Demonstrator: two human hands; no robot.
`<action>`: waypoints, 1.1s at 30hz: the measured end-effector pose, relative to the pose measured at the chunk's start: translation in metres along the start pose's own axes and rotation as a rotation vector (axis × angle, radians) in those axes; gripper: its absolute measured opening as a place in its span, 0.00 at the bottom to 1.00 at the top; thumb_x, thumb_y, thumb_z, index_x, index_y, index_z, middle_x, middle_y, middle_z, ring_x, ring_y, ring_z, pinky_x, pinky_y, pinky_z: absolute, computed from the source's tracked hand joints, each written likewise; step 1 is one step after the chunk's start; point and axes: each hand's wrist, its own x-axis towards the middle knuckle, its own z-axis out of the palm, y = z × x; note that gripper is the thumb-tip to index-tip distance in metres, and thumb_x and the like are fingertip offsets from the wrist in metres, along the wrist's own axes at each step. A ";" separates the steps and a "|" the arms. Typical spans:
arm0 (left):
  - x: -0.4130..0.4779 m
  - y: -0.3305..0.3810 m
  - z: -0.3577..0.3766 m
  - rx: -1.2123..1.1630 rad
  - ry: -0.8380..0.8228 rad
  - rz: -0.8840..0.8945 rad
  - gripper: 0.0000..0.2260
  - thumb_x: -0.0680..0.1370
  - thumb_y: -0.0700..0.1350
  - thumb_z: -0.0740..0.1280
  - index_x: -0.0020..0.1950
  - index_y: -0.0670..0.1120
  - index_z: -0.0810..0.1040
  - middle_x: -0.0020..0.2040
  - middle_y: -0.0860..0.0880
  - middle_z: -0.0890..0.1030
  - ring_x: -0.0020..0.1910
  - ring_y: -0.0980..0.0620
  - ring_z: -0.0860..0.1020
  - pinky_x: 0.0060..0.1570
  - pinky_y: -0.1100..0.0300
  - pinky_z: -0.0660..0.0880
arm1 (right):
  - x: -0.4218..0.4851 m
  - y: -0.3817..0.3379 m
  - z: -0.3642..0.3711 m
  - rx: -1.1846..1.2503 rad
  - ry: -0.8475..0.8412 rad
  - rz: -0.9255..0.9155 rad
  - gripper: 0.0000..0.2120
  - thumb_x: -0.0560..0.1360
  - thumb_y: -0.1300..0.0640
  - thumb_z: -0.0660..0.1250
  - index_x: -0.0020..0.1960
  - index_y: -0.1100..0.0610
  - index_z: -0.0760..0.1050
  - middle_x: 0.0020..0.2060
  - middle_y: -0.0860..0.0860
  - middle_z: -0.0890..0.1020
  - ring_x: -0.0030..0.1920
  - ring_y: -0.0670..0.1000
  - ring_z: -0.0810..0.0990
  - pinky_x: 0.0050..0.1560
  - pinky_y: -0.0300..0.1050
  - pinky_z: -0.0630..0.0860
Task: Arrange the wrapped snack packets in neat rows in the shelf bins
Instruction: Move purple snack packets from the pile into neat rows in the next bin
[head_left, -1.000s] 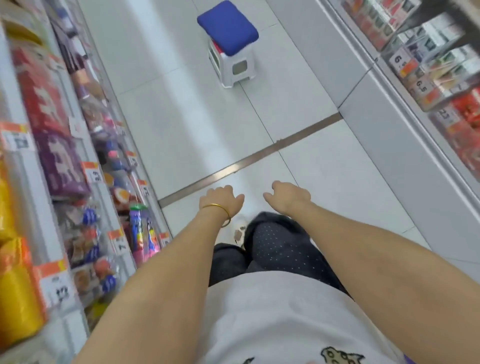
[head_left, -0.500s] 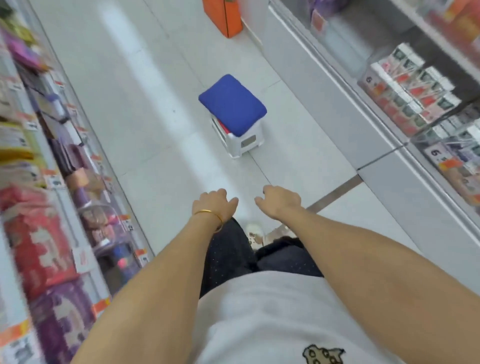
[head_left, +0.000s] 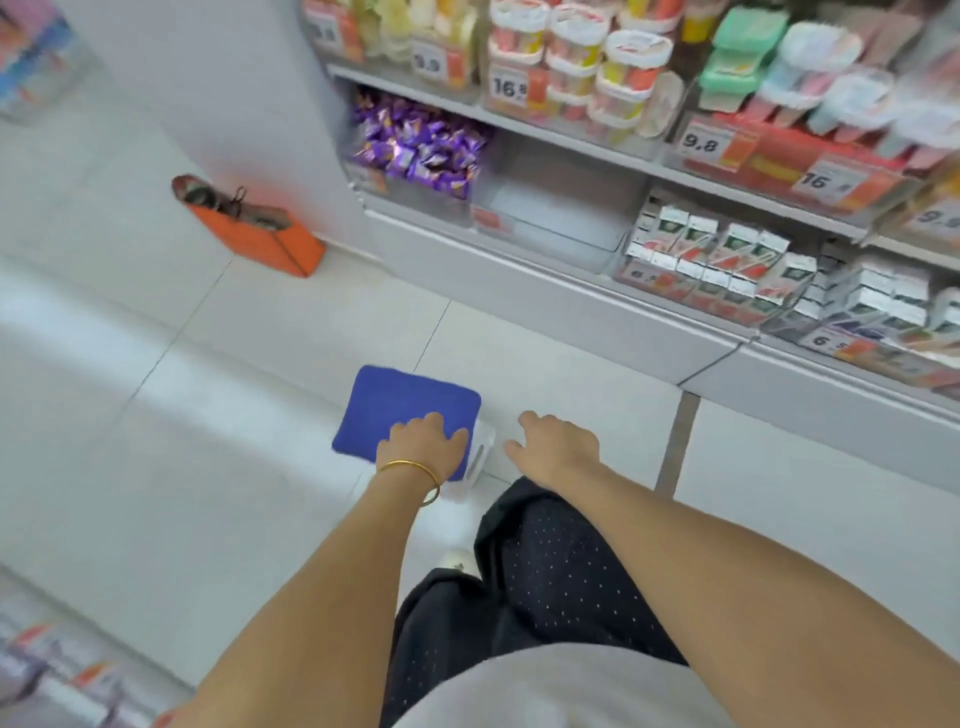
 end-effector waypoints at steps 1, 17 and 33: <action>0.014 0.005 -0.013 0.022 -0.003 0.026 0.19 0.80 0.55 0.54 0.63 0.44 0.70 0.60 0.45 0.75 0.60 0.43 0.69 0.57 0.50 0.69 | 0.012 -0.001 -0.009 0.015 0.005 0.033 0.20 0.79 0.45 0.51 0.65 0.53 0.66 0.55 0.53 0.76 0.54 0.55 0.76 0.43 0.46 0.68; 0.212 0.087 -0.172 -0.001 0.065 0.055 0.21 0.80 0.53 0.56 0.71 0.45 0.66 0.67 0.45 0.71 0.66 0.43 0.67 0.61 0.49 0.68 | 0.216 0.006 -0.167 0.187 0.063 0.090 0.24 0.79 0.44 0.52 0.70 0.54 0.59 0.62 0.55 0.73 0.59 0.57 0.73 0.48 0.49 0.69; 0.539 0.068 -0.175 0.119 0.592 0.913 0.20 0.76 0.46 0.55 0.63 0.38 0.74 0.66 0.38 0.72 0.67 0.38 0.66 0.66 0.40 0.65 | 0.500 -0.012 -0.113 0.221 0.568 0.208 0.25 0.73 0.46 0.50 0.65 0.55 0.70 0.62 0.54 0.74 0.60 0.58 0.73 0.63 0.55 0.68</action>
